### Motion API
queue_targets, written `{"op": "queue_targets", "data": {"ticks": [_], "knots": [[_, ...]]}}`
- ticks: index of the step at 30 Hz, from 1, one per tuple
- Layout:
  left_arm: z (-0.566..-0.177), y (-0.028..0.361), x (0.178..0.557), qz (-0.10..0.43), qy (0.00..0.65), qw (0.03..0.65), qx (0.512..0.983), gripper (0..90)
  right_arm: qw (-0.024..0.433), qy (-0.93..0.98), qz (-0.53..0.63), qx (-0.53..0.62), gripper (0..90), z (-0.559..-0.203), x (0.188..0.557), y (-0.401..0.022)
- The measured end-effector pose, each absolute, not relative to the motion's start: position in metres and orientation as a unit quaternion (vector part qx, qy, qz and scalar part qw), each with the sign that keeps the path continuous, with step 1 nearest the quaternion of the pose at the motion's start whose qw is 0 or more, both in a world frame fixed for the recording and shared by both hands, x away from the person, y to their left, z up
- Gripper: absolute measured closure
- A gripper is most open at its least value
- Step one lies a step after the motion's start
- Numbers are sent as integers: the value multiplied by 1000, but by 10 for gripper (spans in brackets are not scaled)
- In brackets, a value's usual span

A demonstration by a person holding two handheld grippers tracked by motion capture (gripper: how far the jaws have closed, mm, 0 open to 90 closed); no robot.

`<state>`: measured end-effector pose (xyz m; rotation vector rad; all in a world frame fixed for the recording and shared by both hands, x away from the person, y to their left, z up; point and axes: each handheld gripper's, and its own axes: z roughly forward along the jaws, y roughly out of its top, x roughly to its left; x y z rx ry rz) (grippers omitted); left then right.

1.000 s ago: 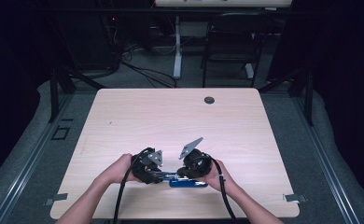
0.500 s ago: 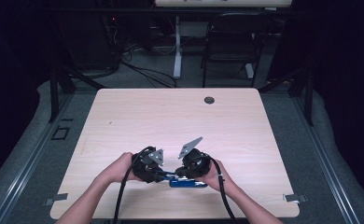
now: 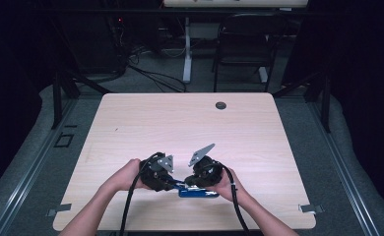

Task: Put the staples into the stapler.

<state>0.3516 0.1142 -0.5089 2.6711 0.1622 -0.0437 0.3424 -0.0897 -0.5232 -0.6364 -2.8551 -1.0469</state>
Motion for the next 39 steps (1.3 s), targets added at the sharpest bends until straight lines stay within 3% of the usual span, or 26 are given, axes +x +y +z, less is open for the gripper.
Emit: {"op": "queue_targets", "data": {"ticks": [20,32,39], "knots": [[-506,102,352,-1,69,260,963,630,25,-915,-344,-210,881,-517,345,-98],[-511,114,358,12,109,267,957,471,24,-913,-349,-208,873,-513,342,-101],[-509,112,354,-4,93,309,947,537,21,-914,-349,-205,874,-510,342,-104]]}}
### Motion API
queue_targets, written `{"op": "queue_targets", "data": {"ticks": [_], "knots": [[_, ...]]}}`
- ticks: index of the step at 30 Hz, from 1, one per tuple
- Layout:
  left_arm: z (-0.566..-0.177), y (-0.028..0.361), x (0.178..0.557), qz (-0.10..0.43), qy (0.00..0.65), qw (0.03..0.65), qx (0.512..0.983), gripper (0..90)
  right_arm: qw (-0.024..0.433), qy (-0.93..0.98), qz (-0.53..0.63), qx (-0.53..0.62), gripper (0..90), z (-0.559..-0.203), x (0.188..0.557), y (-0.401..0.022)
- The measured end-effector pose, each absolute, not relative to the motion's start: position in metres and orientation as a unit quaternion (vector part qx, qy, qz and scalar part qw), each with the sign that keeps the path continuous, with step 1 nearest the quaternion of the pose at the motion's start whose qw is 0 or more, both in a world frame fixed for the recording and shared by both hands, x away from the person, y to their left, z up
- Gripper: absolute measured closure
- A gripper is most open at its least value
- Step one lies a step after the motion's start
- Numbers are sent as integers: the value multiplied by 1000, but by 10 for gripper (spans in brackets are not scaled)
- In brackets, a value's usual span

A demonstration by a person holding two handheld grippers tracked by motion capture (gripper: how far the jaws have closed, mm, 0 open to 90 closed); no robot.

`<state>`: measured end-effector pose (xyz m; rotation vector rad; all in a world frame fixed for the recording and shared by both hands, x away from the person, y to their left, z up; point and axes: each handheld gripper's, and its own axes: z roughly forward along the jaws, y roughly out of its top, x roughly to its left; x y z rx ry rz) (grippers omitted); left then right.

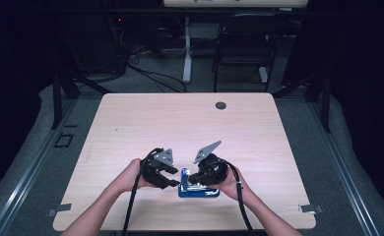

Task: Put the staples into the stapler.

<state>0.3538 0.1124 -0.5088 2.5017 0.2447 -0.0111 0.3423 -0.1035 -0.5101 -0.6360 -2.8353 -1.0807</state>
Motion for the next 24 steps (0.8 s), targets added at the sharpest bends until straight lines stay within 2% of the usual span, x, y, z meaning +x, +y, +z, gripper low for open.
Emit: {"op": "queue_targets", "data": {"ticks": [4,16,21,24], "knots": [[-510,109,351,-2,86,309,947,577,18,-913,-349,-210,874,-510,342,-104],[-511,98,351,-14,82,297,951,570,19,-915,-344,-210,874,-510,343,-106],[-511,88,349,-14,76,297,952,642,19,-916,-342,-209,874,-510,343,-108],[-512,85,348,-9,76,295,952,643,17,-917,-337,-211,874,-509,344,-109]]}}
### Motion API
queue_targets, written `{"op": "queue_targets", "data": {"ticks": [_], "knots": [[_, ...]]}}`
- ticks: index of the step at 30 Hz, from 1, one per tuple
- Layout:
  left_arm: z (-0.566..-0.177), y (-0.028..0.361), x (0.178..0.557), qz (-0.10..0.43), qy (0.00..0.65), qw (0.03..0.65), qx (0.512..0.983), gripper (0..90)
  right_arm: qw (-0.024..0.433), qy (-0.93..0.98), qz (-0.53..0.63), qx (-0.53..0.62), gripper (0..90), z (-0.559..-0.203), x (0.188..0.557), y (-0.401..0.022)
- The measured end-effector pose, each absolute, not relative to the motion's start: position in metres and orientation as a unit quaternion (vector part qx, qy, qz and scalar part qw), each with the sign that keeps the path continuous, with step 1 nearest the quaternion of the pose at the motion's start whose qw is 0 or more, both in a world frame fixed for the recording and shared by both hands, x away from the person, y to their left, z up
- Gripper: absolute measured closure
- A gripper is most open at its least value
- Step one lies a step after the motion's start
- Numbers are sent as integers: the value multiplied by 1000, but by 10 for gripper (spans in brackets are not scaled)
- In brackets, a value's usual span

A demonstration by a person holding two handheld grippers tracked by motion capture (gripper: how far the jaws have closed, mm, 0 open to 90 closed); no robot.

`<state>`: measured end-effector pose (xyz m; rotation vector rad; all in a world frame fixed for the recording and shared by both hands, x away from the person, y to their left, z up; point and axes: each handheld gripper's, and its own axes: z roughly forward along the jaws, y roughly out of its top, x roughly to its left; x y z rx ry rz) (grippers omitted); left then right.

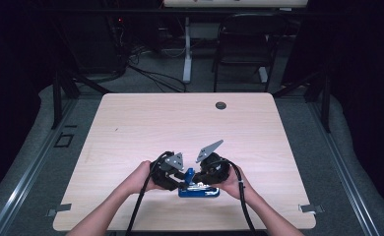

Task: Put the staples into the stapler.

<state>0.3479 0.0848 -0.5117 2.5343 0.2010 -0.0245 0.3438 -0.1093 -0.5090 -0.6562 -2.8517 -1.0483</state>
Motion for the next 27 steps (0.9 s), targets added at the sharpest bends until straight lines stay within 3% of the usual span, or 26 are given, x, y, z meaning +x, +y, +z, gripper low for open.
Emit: {"op": "queue_targets", "data": {"ticks": [27], "knots": [[-522,68,348,-10,83,295,952,635,18,-917,-318,-239,854,-506,344,-145]]}}
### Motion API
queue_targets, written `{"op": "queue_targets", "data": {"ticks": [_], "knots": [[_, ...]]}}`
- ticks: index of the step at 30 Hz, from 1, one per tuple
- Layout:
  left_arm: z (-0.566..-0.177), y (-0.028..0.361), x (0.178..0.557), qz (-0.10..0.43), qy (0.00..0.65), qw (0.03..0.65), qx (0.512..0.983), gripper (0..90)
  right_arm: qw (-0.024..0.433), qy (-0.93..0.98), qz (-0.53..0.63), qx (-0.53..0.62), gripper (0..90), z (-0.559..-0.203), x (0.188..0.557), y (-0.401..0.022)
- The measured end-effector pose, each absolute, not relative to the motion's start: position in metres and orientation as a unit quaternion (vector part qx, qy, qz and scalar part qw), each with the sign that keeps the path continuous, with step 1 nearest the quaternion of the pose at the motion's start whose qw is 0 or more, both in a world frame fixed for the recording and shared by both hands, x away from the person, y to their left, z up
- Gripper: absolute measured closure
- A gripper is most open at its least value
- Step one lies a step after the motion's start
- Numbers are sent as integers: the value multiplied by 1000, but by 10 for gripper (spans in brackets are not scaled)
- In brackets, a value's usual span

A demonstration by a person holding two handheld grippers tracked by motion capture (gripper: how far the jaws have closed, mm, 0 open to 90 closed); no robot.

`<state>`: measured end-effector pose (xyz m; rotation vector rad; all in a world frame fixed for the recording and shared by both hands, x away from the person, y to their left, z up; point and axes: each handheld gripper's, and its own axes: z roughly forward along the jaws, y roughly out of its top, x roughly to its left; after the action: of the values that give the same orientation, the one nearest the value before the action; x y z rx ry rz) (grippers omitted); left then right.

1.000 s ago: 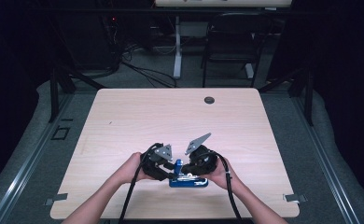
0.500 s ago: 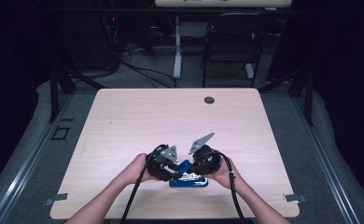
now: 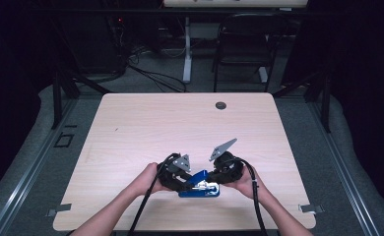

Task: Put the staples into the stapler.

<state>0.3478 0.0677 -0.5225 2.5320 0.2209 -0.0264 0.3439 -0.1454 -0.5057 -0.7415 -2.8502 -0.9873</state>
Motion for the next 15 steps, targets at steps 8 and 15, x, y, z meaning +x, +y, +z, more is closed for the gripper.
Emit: {"op": "queue_targets", "data": {"ticks": [8,15], "knots": [[-523,72,350,-16,83,289,953,623,21,-922,-301,-245,844,-509,345,-155],[-524,84,354,-18,97,279,955,538,21,-919,-297,-259,837,-509,346,-164]]}}
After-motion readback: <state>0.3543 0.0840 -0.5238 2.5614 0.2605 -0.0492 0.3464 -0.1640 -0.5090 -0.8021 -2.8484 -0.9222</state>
